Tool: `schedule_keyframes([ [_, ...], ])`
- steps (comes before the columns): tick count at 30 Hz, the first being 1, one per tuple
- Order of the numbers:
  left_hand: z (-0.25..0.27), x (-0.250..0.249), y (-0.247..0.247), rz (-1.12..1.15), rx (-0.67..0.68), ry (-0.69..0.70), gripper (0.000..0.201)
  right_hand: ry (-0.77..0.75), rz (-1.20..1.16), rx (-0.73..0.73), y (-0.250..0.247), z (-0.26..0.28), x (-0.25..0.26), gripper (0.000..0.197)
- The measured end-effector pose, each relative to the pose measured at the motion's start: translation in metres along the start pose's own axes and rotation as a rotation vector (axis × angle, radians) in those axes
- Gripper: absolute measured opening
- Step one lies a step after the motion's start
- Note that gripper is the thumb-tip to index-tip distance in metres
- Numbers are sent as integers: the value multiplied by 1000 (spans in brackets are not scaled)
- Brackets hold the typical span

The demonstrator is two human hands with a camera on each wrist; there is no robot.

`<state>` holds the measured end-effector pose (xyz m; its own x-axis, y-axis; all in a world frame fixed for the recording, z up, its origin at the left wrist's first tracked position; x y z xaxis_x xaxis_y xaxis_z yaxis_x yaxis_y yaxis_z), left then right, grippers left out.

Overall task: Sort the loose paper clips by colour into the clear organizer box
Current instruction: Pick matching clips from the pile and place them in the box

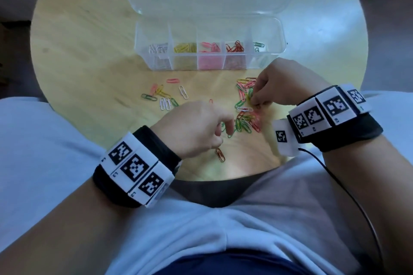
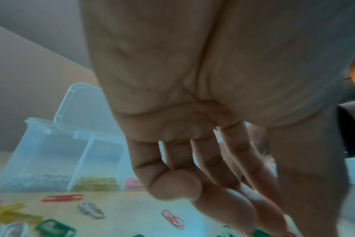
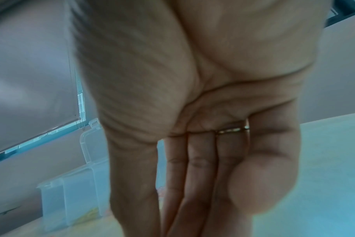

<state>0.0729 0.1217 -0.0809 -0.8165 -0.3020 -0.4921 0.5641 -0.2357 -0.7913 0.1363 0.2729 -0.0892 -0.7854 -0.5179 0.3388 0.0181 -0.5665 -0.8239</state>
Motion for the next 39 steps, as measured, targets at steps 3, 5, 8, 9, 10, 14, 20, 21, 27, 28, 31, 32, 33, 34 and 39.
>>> schedule_keyframes([
  [3, 5, -6, 21, -82, 128, 14, 18, -3, -15, 2, -2, 3, -1, 10],
  [5, 3, -7, 28, -149, 161, 10, 12, 11, -1, -8, -5, 2, -3, 11],
  [8, -2, -4, 27, -195, 155, -21, 6, 26, 31, -19, -3, 0, -2, 11],
  [9, -4, -3, 27, -199, 153, -33, 5, 26, 44, -23, -2, -2, 0, 11],
  [10, -5, -2, 27, -196, 149, -42, 4, 25, 57, -28, -1, -3, 1, 11],
  [14, -6, 4, 25, -153, 124, -88, 8, 21, 97, -43, 2, -3, 6, 11],
  [20, -8, 16, 10, -144, 20, -172, 6, 38, 147, -156, -10, 3, 6, 18],
  [21, -8, 18, 6, -156, -13, -195, 6, 35, 157, -166, -11, 3, 7, 18],
  [27, -4, 30, -7, -216, -120, -315, 9, -23, 209, -170, -4, 3, 16, 20],
  [28, -4, 29, -7, -218, -115, -319, 11, -29, 212, -172, -2, 2, 17, 20],
  [31, -3, 29, -5, -207, -89, -324, 14, -27, 196, -166, 1, -1, 15, 21],
  [32, -2, 29, -5, -201, -78, -325, 14, -25, 183, -163, 2, -2, 15, 20],
  [33, -2, 29, -4, -197, -70, -323, 14, -24, 170, -162, 2, -3, 15, 18],
  [34, -1, 29, -4, -193, -67, -320, 15, -24, 157, -160, 3, -3, 14, 16],
  [39, 0, 31, -5, -142, -99, -313, 18, -20, 87, -158, 6, -4, 9, 12],
])
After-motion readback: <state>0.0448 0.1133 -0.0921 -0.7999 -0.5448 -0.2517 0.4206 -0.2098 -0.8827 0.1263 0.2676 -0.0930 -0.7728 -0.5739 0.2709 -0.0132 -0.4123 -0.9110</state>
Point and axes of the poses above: each hand's wrist, its own z-axis away from the middle knuckle, its own y-axis out of the palm, x = y × z, the point moved 9 cm from there along -z, towards the middle knuckle, and after that the axes turned 3 degrees about -x, right-handed, at the moved point
